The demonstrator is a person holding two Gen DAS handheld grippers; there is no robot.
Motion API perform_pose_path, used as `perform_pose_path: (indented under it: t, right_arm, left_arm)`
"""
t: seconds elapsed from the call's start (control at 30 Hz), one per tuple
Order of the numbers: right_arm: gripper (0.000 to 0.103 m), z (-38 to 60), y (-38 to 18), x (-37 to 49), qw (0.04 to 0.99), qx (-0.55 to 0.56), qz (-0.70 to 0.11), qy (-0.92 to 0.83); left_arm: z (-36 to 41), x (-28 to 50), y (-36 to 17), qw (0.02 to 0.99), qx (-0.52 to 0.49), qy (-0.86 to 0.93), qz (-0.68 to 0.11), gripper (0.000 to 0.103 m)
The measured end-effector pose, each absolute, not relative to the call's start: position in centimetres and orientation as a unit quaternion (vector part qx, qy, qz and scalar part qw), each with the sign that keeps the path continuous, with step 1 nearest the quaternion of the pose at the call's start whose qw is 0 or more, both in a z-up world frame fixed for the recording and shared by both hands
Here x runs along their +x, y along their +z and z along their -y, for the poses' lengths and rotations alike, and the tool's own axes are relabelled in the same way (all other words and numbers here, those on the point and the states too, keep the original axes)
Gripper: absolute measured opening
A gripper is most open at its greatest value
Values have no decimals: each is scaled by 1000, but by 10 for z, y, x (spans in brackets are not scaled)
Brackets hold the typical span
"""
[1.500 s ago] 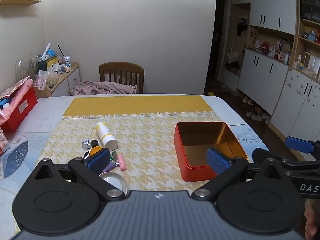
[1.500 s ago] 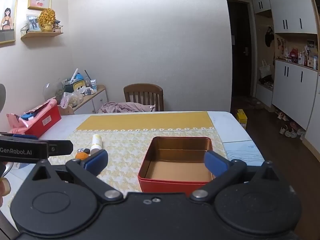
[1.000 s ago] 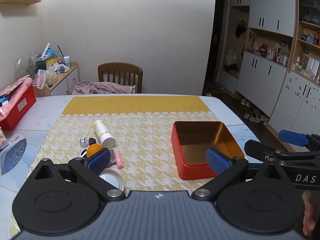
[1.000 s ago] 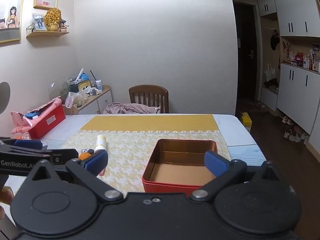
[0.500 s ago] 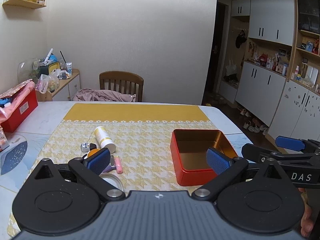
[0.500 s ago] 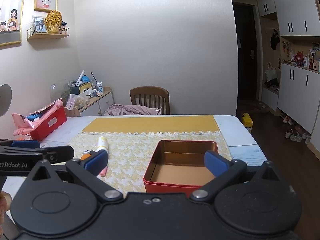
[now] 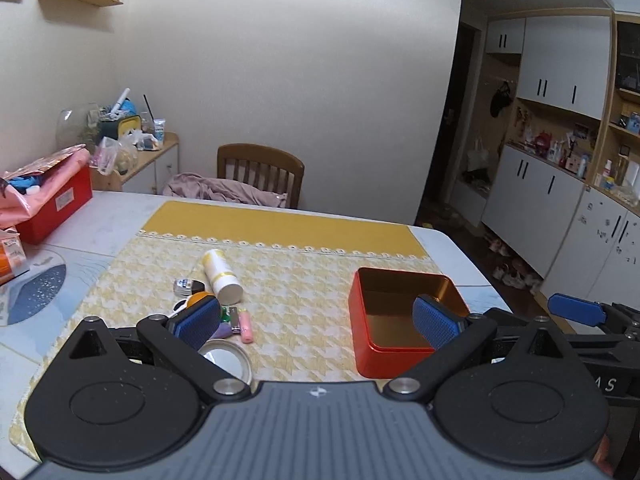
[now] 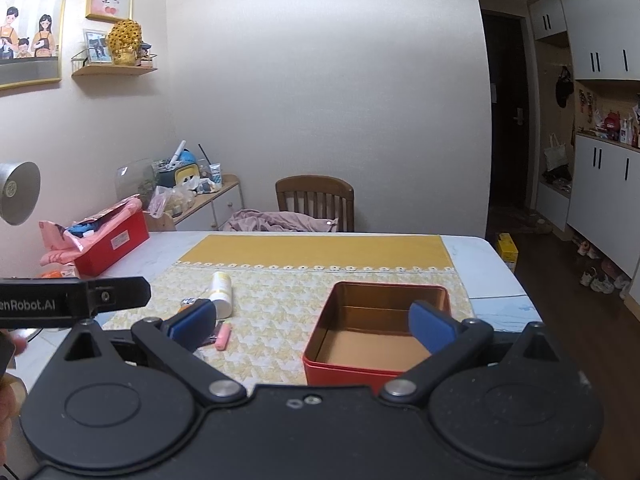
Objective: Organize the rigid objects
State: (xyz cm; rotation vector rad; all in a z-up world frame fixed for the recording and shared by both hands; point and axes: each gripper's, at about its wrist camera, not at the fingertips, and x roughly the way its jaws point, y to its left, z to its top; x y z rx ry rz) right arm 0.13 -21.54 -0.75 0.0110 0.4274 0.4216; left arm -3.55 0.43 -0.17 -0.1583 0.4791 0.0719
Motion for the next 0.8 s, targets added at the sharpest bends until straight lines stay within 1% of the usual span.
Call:
perform_pose_path:
  t: [0.5,0.8]
  right_arm:
    - [103,198,-11,4,947,-8,-215,239]
    - [103,174,-19,17,937,-21,-237,255]
  left_arm:
    - [-20,-36,-7,963,-75,87,-242,103]
    - [-57,-15,-23,958,-78,83,-264,103]
